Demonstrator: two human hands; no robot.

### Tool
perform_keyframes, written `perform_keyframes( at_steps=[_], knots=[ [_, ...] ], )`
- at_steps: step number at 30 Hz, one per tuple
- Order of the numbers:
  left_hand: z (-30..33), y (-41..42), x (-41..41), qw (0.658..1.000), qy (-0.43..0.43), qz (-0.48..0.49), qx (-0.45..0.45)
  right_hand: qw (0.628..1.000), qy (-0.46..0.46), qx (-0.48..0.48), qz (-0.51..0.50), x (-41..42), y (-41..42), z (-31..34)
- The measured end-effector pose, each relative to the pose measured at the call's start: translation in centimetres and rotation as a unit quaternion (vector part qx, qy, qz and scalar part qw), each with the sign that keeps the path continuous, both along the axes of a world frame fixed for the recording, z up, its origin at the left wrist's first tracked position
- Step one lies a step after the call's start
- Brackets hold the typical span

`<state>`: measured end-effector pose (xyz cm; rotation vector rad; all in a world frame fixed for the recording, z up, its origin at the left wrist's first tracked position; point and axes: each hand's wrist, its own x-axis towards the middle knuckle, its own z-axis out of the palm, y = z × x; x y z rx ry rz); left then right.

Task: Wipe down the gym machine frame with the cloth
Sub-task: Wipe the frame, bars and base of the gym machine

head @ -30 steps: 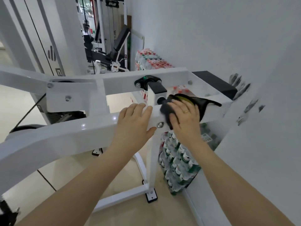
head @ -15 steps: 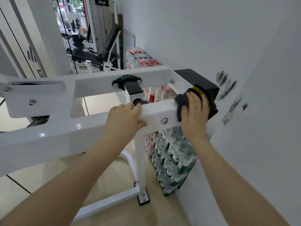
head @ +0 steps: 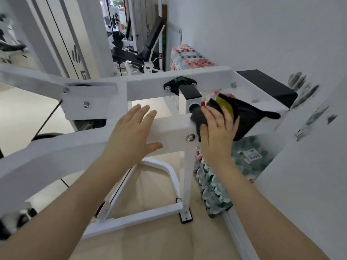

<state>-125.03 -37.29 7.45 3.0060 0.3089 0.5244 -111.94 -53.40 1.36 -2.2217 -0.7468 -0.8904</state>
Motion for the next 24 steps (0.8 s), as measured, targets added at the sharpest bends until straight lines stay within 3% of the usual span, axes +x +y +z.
perform_keyframes(
  at_steps=[4,9,12,15,18,21,24],
  knots=[
    [0.8,3.5,-3.3,0.999,0.020,0.034,0.006,0.987,-0.077,-0.094,0.107,-5.1,6.0,1.2],
    [1.0,7.1,-6.5,0.995,0.065,0.071,-0.012,0.959,-0.094,-0.190,0.187,-8.9,12.8,3.0],
    [0.7,7.8,-6.8,0.995,0.078,0.061,-0.023,0.945,0.029,-0.296,0.132,-5.5,11.6,5.7],
    [-0.2,8.1,-6.8,0.997,0.054,0.042,-0.031,0.898,0.168,-0.406,0.021,-1.4,8.4,8.3],
    [-0.5,8.0,-6.5,0.998,-0.003,0.025,-0.062,0.882,0.188,-0.431,0.029,-1.8,9.7,8.8],
    [-0.5,7.3,-5.5,0.998,0.032,0.024,-0.052,0.904,0.112,-0.401,0.100,-4.3,11.8,6.9],
    [-0.7,6.5,-4.2,0.999,0.000,0.004,-0.036,0.919,0.062,-0.361,0.143,-3.6,9.4,6.6]
  ],
)
